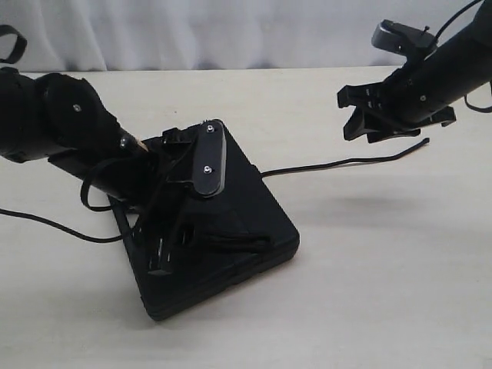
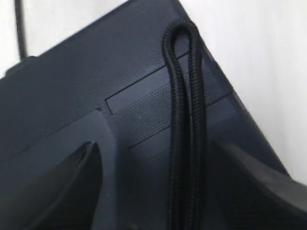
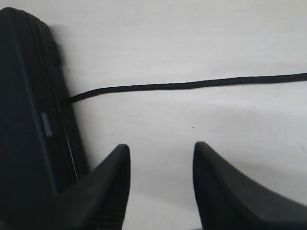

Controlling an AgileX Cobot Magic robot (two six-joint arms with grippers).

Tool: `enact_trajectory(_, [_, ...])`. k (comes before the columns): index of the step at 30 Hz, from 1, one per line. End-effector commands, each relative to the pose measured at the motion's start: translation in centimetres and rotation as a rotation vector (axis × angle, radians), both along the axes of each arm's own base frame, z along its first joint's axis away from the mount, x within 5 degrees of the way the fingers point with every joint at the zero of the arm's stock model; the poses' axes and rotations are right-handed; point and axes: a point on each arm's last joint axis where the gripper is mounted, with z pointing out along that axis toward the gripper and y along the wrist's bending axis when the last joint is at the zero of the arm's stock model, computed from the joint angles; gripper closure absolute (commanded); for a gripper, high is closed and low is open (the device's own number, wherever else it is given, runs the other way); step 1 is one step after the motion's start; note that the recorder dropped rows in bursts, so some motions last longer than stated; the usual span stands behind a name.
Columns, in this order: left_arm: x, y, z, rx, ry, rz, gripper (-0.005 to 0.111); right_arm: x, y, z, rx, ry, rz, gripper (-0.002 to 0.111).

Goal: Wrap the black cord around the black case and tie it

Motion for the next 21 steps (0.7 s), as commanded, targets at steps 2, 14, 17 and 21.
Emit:
enact_trajectory(2, [0.8, -0.1, -0.7, -0.007, -0.054, 0.048, 0.059, 0.5, -0.1, -0.6, 0.007, -0.010, -0.016, 0.068])
enact_trajectory(14, [1.6, -0.4, -1.3, -0.024, -0.096, 0.085, 0.107, 0.9, -0.2, -0.5, 0.004, -0.050, -0.033, 0.068])
enact_trajectory(17, [2.1, -0.3, -1.1, -0.030, -0.143, 0.113, 0.107, 1.0, -0.2, -0.5, -0.001, -0.062, -0.034, 0.068])
enact_trajectory(21, [2.9, -0.3, -0.6, -0.076, -0.198, 0.222, 0.107, 1.2, -0.3, -1.0, -0.008, -0.056, -0.037, 0.068])
